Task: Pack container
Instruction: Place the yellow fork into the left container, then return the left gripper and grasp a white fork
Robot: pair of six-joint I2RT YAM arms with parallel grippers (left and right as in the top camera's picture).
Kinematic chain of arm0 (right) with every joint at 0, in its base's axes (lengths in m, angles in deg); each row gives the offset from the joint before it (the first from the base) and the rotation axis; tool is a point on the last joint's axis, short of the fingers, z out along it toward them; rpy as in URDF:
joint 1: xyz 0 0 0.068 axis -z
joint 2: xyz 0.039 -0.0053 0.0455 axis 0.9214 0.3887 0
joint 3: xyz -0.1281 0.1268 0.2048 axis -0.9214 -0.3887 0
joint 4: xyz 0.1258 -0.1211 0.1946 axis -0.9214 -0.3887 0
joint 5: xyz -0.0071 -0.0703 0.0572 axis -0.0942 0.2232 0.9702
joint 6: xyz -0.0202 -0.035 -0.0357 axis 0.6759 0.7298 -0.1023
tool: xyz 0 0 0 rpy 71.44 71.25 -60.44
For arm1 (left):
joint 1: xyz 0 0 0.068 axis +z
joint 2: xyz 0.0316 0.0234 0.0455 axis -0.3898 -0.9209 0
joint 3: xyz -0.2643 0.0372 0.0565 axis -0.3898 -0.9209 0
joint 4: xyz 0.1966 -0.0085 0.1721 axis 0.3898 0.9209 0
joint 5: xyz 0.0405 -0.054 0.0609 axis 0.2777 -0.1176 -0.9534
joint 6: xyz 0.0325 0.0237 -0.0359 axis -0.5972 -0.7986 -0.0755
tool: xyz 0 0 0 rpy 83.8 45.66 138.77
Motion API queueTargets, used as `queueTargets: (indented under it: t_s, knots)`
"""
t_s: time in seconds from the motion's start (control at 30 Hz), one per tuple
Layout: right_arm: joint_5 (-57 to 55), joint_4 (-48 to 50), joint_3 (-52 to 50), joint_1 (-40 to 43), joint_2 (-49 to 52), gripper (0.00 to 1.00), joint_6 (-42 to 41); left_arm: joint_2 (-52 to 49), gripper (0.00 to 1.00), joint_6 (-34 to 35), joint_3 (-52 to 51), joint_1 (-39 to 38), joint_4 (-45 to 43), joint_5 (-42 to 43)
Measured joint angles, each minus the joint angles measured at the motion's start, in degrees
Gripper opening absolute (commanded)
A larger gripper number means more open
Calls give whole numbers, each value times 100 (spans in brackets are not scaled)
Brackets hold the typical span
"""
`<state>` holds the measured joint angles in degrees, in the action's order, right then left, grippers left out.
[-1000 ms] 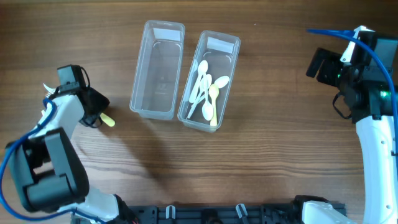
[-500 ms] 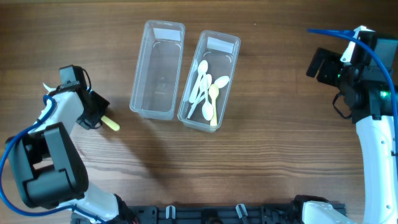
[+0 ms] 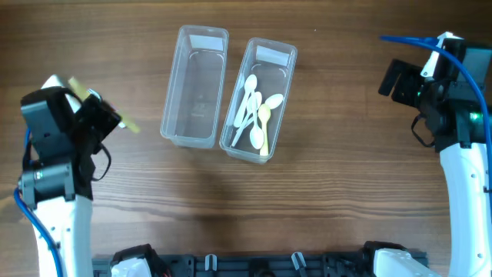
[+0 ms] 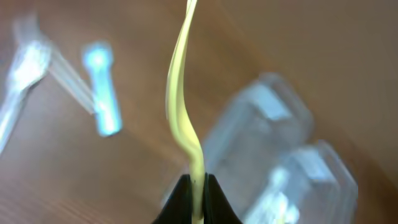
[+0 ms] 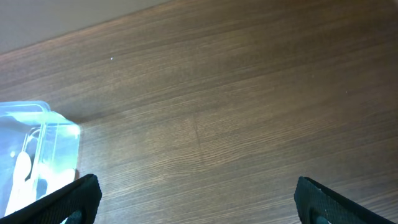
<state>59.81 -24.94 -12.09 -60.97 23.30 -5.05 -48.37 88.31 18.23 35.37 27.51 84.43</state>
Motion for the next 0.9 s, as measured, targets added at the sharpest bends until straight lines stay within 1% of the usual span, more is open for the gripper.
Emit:
queueTargets:
  t_s: [0.07, 0.13, 0.17, 0.23, 0.27, 0.3, 0.37, 0.43, 0.5, 0.57, 0.63, 0.67, 0.7, 0.73, 0.77, 0.8, 0.83, 0.87, 0.9]
  knots:
    - [0, 2, 0, 0, 0, 100, 0, 20, 4, -745, 2, -457, -245, 275]
    - [0, 0, 0, 0, 0, 100, 0, -125, 4, -1718, 2, -1075, -378, 426]
    - [0, -2, 0, 0, 0, 100, 0, -365, 4, -2465, 2, -1504, -444, 492]
    - [0, -4, 0, 0, 0, 100, 0, -828, 6, -3080, 7, -1915, -728, 404]
    - [0, 0, 0, 0, 0, 100, 0, -1132, 35, -3257, 7, -2072, -846, 319]
    - [0, -4, 0, 0, 0, 100, 0, -1484, 73, -3390, 7, -2188, -984, 249]
    - [0, -2, 0, 2, 0, 100, 0, -2072, 81, -3541, 7, -2247, -1215, 131]
    - [0, -2, 0, 0, 0, 100, 0, -2476, 82, -3582, 7, -2247, -1316, 52]
    - [0, -2, 0, 0, 0, 100, 0, -2549, 82, -3591, 7, -2245, -1351, 31]
    - [0, -2, 0, 0, 0, 100, 0, -2448, 82, -3517, 7, -2227, -1429, -68]
    - [0, -2, 0, 0, 0, 100, 0, -2151, 79, -3165, 7, -2133, -1443, -452]
    - [0, 0, 0, 0, 0, 100, 0, -1921, 81, -2798, 7, -2035, -1401, -787]
    - [0, -4, 0, 2, 0, 100, 0, -1602, 84, -2138, 7, -1869, -1207, -1274]
    - [0, -9, 0, 0, 0, 100, 0, -1399, 91, -1672, 13, -1720, -1051, -1572]
    - [0, -7, 0, 0, 0, 100, 0, -1220, 95, -1222, 13, -1576, -879, -1825]
    - [0, -7, 0, 0, 0, 100, 0, -1003, 95, -647, 13, -1311, -667, -2111]
    - [0, -7, 0, 0, 0, 100, 0, -885, 97, -234, 17, -1062, -557, -2291]
    - [0, -7, 0, 0, 0, 100, 0, -863, 100, 11, 22, -855, -417, -2406]
    - [0, -7, 0, 0, 0, 100, 0, -879, 100, 122, 22, -699, -291, -2448]
